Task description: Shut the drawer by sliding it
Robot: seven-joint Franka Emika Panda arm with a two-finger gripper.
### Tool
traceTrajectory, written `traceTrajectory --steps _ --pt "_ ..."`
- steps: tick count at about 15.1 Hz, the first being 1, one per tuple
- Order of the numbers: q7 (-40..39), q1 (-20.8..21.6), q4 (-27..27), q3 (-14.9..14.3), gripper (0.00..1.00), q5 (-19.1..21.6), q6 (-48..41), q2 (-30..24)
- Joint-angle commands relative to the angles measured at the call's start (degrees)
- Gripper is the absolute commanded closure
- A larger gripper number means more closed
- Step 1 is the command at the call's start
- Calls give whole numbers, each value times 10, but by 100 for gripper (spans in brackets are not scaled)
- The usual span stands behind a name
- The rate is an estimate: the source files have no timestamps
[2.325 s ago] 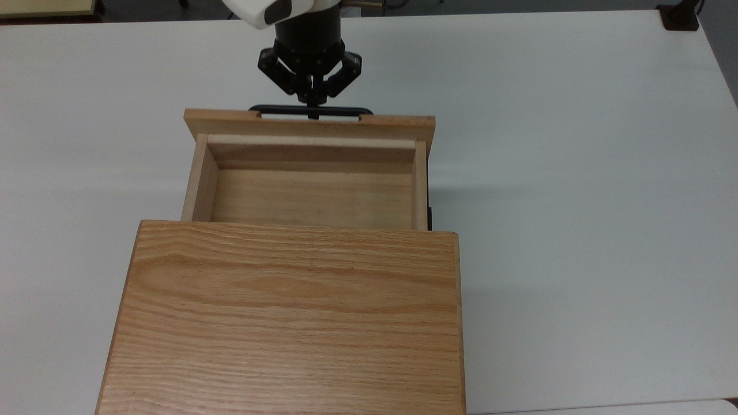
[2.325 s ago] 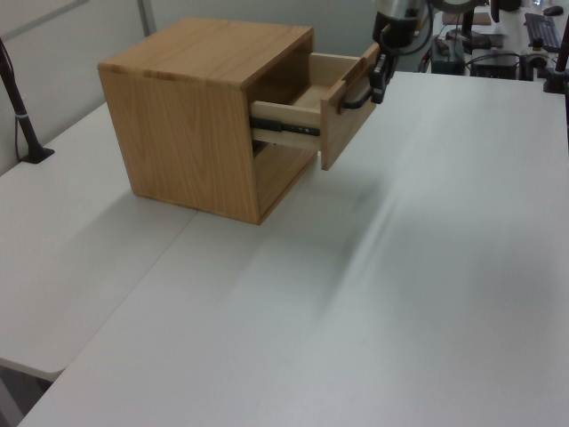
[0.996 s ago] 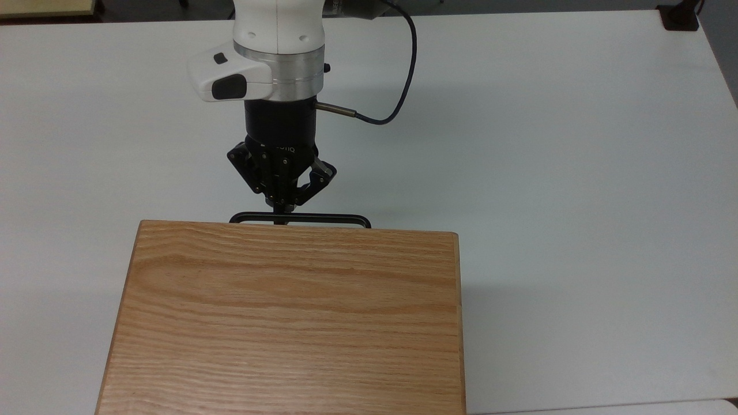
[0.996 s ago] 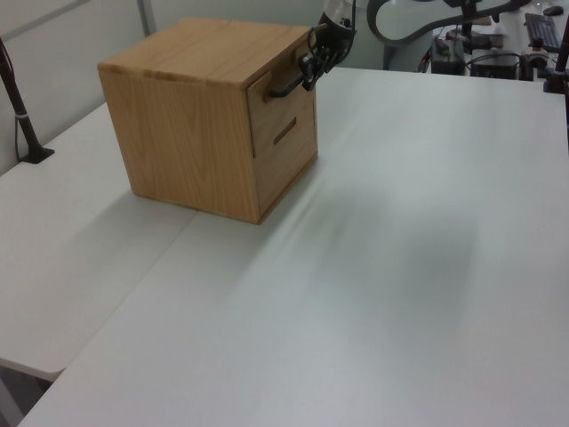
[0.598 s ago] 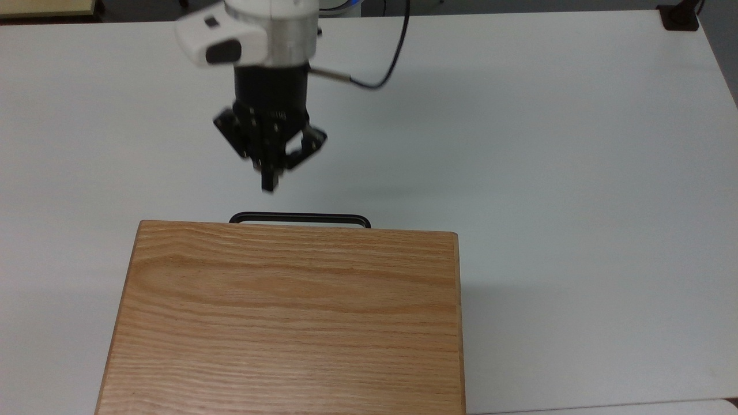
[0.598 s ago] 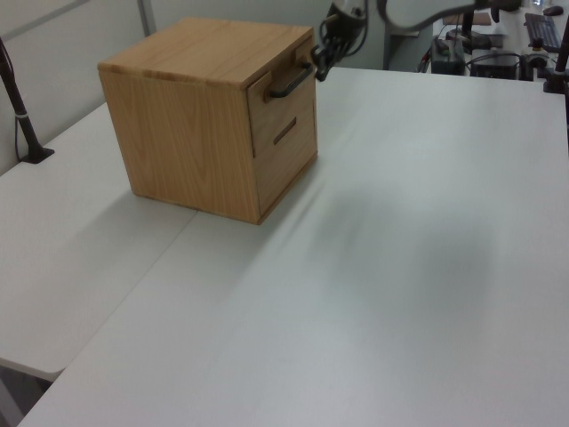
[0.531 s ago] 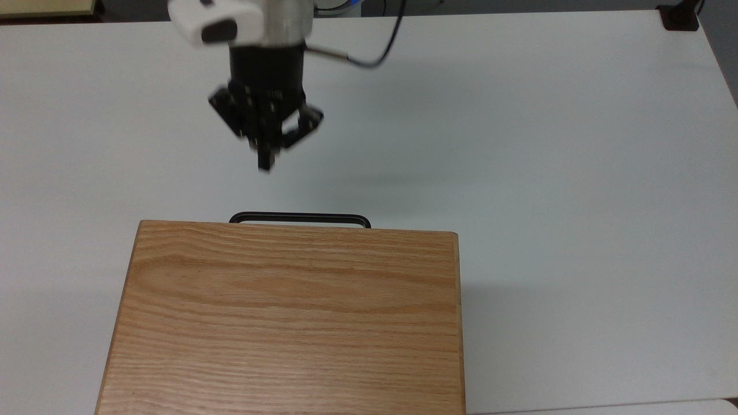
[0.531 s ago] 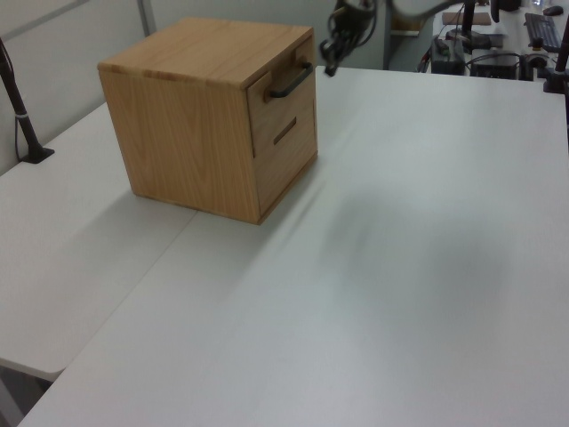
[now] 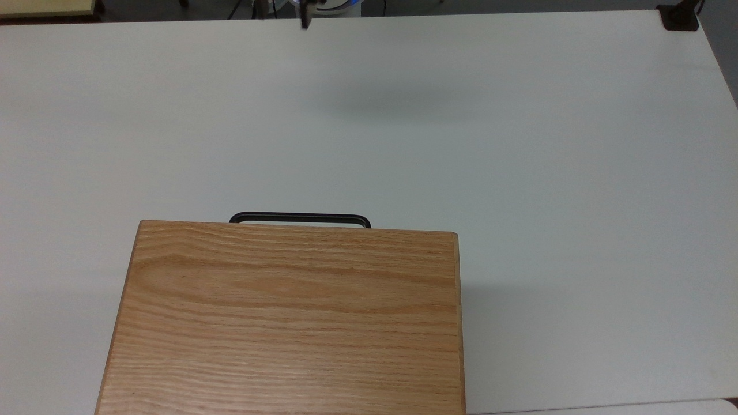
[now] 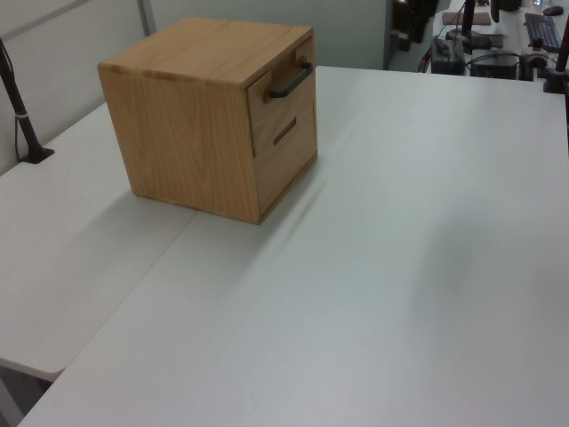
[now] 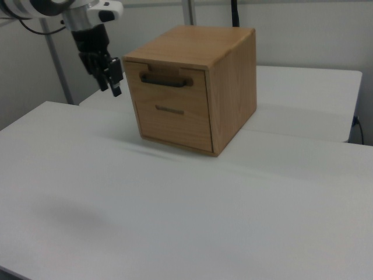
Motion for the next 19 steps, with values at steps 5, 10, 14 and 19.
traceTrajectory --steps 5,10,14,19 --pt "-53 26 -72 -8 0 26 -52 -58" --pt "-160 20 -71 -12 0 6 -10 -53" --pt "-160 18 -70 -11 0 6 6 -44" --pt "-148 19 -64 -11 0 10 7 -41"
